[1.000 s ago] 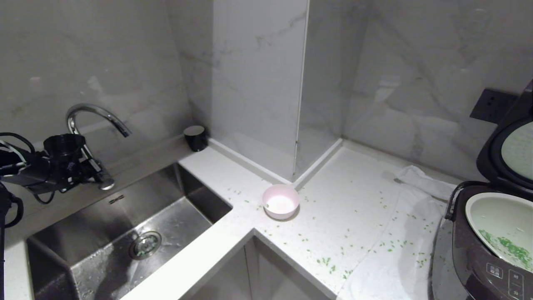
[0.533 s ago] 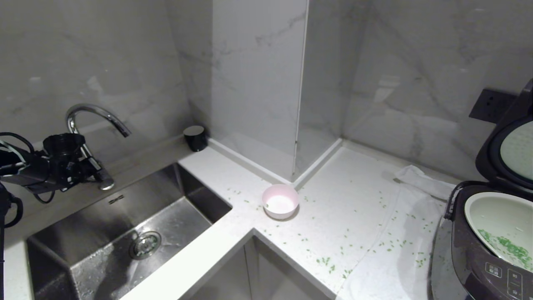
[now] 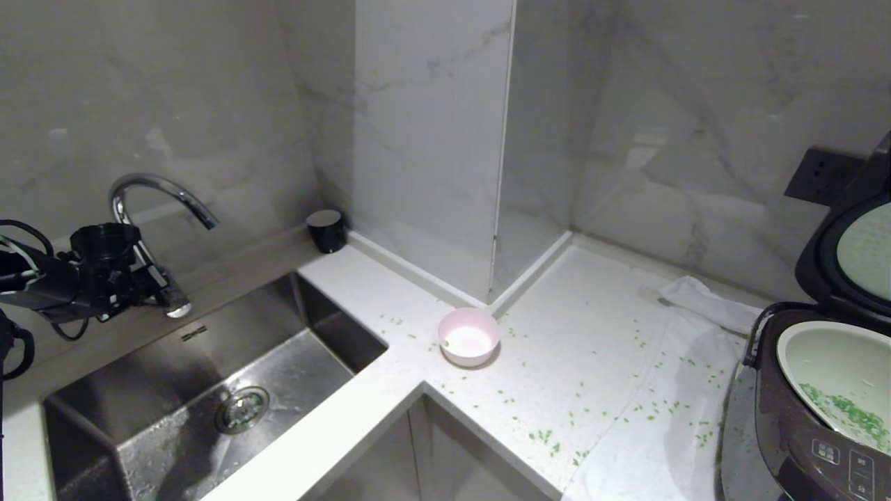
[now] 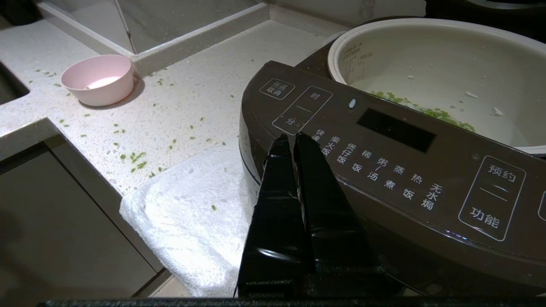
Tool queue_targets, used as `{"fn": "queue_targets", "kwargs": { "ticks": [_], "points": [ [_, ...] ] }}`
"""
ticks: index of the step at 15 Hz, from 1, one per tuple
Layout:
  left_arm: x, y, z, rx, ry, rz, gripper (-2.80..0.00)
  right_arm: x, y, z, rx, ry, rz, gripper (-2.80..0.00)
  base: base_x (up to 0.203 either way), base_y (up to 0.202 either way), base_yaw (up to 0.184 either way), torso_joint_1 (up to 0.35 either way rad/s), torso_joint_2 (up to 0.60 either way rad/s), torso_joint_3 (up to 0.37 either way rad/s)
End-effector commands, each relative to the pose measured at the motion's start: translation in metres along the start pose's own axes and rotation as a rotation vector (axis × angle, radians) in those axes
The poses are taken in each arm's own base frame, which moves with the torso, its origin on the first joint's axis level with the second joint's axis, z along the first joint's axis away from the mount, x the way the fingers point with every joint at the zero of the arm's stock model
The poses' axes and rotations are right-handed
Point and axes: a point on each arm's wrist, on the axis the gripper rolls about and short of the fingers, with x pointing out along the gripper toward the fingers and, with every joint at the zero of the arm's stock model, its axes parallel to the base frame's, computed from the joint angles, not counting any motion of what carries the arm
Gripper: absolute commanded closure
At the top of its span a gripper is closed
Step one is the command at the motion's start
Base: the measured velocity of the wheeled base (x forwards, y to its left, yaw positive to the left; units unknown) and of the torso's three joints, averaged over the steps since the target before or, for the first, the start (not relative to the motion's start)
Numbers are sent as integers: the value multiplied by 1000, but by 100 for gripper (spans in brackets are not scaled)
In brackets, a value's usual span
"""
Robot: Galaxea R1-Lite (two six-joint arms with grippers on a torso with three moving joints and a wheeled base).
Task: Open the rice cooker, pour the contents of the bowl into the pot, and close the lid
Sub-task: Turn on the tap
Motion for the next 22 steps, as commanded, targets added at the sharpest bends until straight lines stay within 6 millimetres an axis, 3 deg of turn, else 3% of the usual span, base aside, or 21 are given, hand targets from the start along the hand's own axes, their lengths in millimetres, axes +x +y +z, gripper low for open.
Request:
{"fn": "queue_targets", "kwargs": {
  "ticks": [1, 6, 22],
  "points": [
    [-2, 0, -1, 11, 15, 9, 0, 0, 0, 0, -1, 1, 0, 0, 0, 0, 0, 0, 0, 0],
    [-7, 1, 6, 10, 1, 7, 0, 0, 0, 0, -1, 1, 0, 0, 0, 0, 0, 0, 0, 0],
    [-12, -1, -1, 27, 35, 7, 0, 0, 0, 0, -1, 1, 0, 0, 0, 0, 0, 0, 0, 0]
  ]
}}
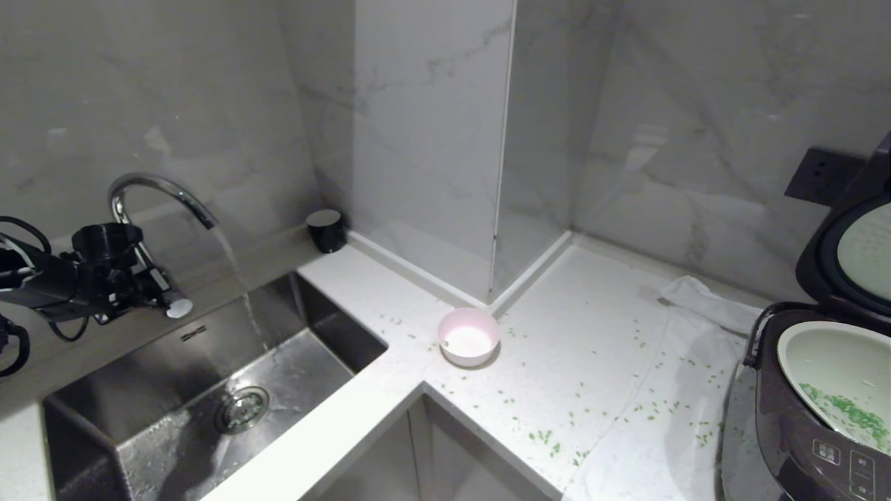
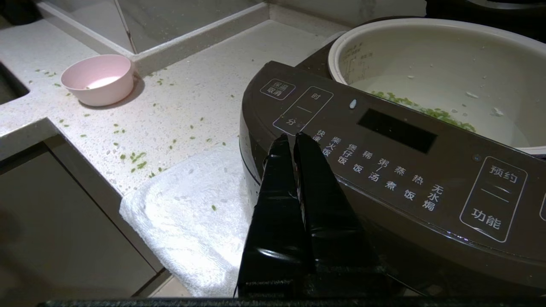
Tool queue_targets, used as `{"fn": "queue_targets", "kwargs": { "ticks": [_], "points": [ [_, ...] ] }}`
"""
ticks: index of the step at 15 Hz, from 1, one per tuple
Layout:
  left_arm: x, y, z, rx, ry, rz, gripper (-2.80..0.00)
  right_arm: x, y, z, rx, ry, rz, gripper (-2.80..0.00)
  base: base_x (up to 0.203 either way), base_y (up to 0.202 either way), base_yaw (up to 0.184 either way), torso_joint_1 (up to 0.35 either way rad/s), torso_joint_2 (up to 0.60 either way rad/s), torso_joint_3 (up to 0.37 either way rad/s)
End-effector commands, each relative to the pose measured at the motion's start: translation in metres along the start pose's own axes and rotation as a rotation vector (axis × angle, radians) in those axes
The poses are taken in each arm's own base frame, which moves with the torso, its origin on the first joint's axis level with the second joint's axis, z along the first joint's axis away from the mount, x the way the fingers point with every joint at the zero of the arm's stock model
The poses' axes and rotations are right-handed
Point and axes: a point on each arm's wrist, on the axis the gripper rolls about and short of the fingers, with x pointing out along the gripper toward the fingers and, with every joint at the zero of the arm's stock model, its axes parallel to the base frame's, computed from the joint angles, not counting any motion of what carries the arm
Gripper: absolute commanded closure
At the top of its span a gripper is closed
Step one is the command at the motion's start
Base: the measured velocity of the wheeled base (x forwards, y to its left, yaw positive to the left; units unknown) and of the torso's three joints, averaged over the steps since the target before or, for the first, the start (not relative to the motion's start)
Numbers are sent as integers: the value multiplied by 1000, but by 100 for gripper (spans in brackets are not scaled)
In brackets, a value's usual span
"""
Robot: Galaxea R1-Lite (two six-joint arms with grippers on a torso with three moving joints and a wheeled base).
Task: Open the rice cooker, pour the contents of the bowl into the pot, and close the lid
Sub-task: Turn on the tap
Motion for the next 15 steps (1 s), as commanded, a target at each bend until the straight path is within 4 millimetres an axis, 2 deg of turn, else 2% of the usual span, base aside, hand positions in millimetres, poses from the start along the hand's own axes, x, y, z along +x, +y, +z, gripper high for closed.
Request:
{"fn": "queue_targets", "kwargs": {
  "ticks": [1, 15],
  "points": [
    [-2, 0, 1, -1, 4, 4, 0, 0, 0, 0, -1, 1, 0, 0, 0, 0, 0, 0, 0, 0],
    [4, 1, 6, -13, -16, 8, 0, 0, 0, 0, -1, 1, 0, 0, 0, 0, 0, 0, 0, 0]
  ]
}}
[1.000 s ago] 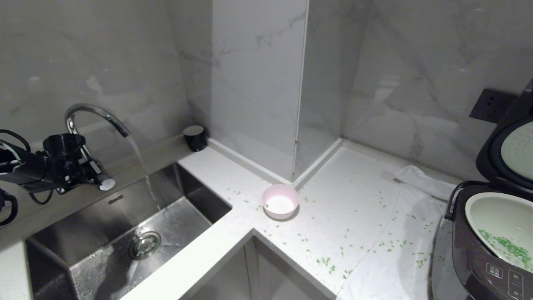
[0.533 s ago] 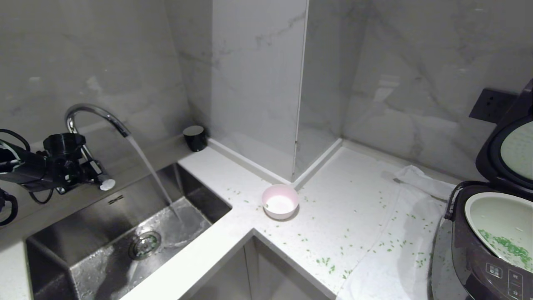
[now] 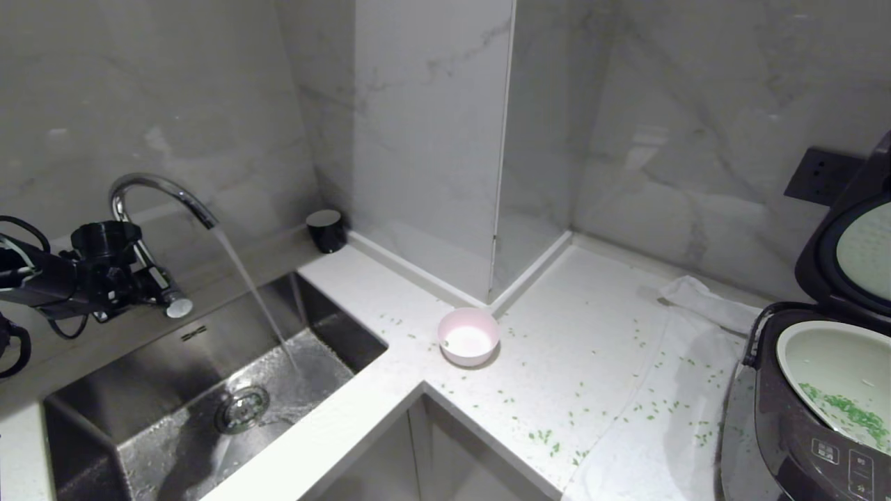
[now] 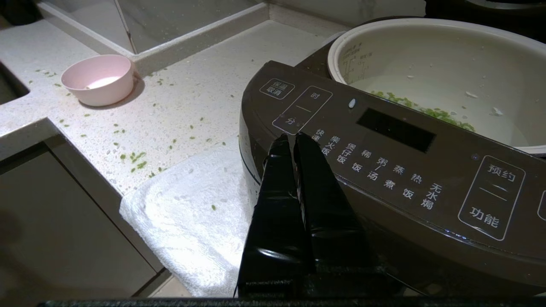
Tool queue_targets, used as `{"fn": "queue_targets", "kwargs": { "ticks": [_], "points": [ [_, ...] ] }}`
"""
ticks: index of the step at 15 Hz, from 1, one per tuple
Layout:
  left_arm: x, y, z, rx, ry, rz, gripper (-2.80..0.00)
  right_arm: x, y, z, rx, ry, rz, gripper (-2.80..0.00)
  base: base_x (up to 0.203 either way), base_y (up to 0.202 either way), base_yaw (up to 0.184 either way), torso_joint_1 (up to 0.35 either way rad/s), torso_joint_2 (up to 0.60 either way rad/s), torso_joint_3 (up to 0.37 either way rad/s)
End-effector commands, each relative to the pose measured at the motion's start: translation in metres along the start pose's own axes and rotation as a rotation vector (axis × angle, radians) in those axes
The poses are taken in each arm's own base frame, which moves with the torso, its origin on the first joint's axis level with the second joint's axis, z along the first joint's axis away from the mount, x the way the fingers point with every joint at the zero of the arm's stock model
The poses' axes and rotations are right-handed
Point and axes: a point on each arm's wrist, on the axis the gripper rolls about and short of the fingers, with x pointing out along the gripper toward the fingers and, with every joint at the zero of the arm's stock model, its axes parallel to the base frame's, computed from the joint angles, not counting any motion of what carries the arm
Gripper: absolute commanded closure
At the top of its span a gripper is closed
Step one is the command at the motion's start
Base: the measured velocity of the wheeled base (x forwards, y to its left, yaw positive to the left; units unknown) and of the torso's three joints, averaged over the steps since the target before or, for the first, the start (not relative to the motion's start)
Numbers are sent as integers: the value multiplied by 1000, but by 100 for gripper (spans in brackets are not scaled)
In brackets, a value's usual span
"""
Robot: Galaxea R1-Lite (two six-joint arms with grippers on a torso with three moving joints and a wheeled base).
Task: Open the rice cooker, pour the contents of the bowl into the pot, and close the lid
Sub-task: Turn on the tap
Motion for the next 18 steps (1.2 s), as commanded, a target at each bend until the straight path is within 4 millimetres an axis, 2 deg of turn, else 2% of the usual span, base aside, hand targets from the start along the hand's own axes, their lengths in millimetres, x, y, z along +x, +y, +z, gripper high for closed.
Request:
{"fn": "queue_targets", "kwargs": {
  "ticks": [1, 7, 8, 9, 15, 18],
  "points": [
    [-1, 0, 1, -4, -5, 1, 0, 0, 0, 0, 0, 1, 0, 0, 0, 0, 0, 0, 0, 0],
    [0, 2, 0, 6, 2, 6, 0, 0, 0, 0, 0, 1, 0, 0, 0, 0, 0, 0, 0, 0],
    [0, 2, 0, 20, -3, 4, -235, 0, 0, 0, 0, 1, 0, 0, 0, 0, 0, 0, 0, 0],
    [0, 1, 3, 15, -12, 2, -280, 0, 0, 0, 0, 0, -1, 0, 0, 0, 0, 0, 0, 0],
    [-5, 1, 7, 11, -22, -3, -280, 0, 0, 0, 0, 1, 0, 0, 0, 0, 0, 0, 0, 0],
    [-28, -6, 19, -10, -42, -32, -280, 0, 0, 0, 0, -1, 0, 0, 0, 0, 0, 0, 0, 0]
  ]
}}
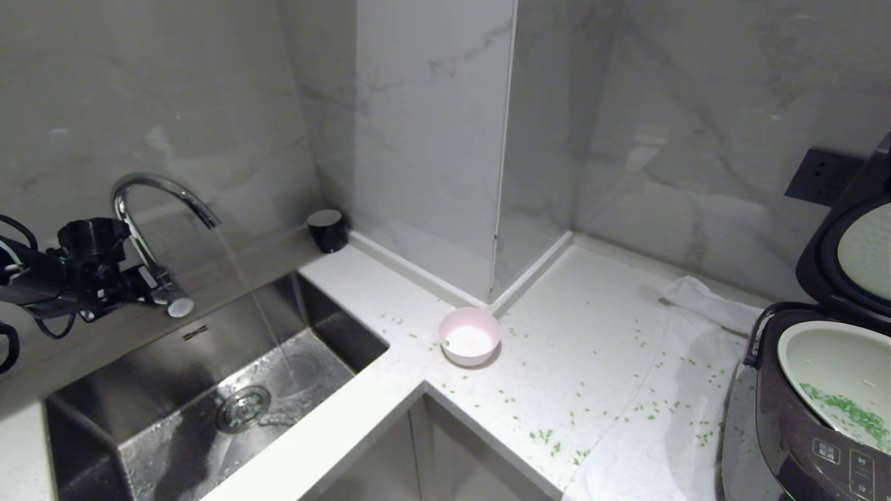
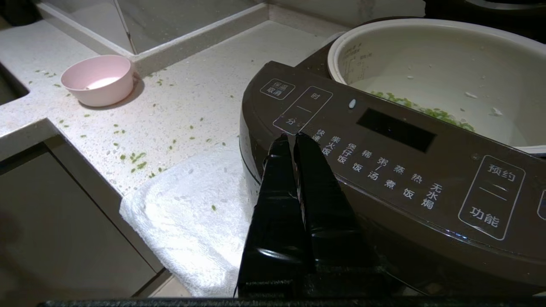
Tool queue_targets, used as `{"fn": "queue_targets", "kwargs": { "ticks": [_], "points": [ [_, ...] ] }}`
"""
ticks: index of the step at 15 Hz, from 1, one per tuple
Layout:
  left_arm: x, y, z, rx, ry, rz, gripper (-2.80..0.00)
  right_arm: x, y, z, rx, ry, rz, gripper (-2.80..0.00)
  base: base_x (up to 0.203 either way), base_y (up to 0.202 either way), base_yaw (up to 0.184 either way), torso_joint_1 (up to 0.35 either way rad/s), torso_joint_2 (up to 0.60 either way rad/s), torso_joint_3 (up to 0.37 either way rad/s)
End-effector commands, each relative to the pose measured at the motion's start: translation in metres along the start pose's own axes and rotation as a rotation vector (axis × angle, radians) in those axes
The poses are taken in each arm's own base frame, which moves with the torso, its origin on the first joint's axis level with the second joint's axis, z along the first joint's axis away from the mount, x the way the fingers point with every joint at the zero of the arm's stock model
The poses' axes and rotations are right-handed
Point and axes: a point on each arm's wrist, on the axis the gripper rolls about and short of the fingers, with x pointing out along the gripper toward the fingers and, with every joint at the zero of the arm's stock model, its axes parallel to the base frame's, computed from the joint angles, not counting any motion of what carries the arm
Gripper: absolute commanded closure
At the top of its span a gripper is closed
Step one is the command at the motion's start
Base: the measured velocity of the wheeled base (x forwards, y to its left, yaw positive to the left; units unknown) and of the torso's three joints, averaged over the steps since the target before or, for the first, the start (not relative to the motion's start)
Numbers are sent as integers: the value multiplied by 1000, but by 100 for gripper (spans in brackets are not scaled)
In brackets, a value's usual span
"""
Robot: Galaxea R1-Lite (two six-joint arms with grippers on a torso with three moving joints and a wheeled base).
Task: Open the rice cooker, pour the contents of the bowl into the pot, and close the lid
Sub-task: Turn on the tap, then pick up the bowl on the table
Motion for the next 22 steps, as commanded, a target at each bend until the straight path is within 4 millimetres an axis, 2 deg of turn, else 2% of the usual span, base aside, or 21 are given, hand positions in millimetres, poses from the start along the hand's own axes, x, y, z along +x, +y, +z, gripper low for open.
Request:
{"fn": "queue_targets", "kwargs": {
  "ticks": [1, 3, 5, 7, 9, 12, 16, 20, 22],
  "points": [
    [-30, -9, 16, -17, -35, -38, -280, 0, 0, 0, 0, 1, 0, 0, 0, 0, 0, 0, 0, 0],
    [-63, -19, 14, -2, -18, -79, -280, 0, 0, 0, 0, 1, 0, 0, 0, 0, 0, 0, 0, 0],
    [-91, -31, -8, 51, 43, -122, -280, 0, 0, 0, 0, 1, 0, 0, 0, 0, 0, 0, 0, 0],
    [-129, -46, -27, 110, 87, -194, -280, 0, 0, 0, 0, 1, 0, 0, 0, 0, 0, 0, 0, 0],
    [-156, -57, -36, 153, 116, -246, -280, 0, 0, 0, 0, 1, 0, 0, 0, 0, 0, 0, 0, 0],
    [-192, -66, -45, 226, 252, -357, -280, 0, 0, 0, 0, 1, 0, 0, 0, 0, 0, 0, 0, 0],
    [-231, -96, -60, 297, 290, -495, -280, 0, 0, 0, 0, 1, 0, 0, 0, 0, 0, 0, 0, 0],
    [-259, -151, -68, 346, 274, -631, -280, 0, 0, 0, 0, 1, 0, 0, 0, 0, 0, 0, 0, 0],
    [-269, -178, -81, 371, 298, -673, -280, 0, 0, 0, 0, 1, 0, 0, 0, 0, 0, 0, 0, 0]
  ]
}}
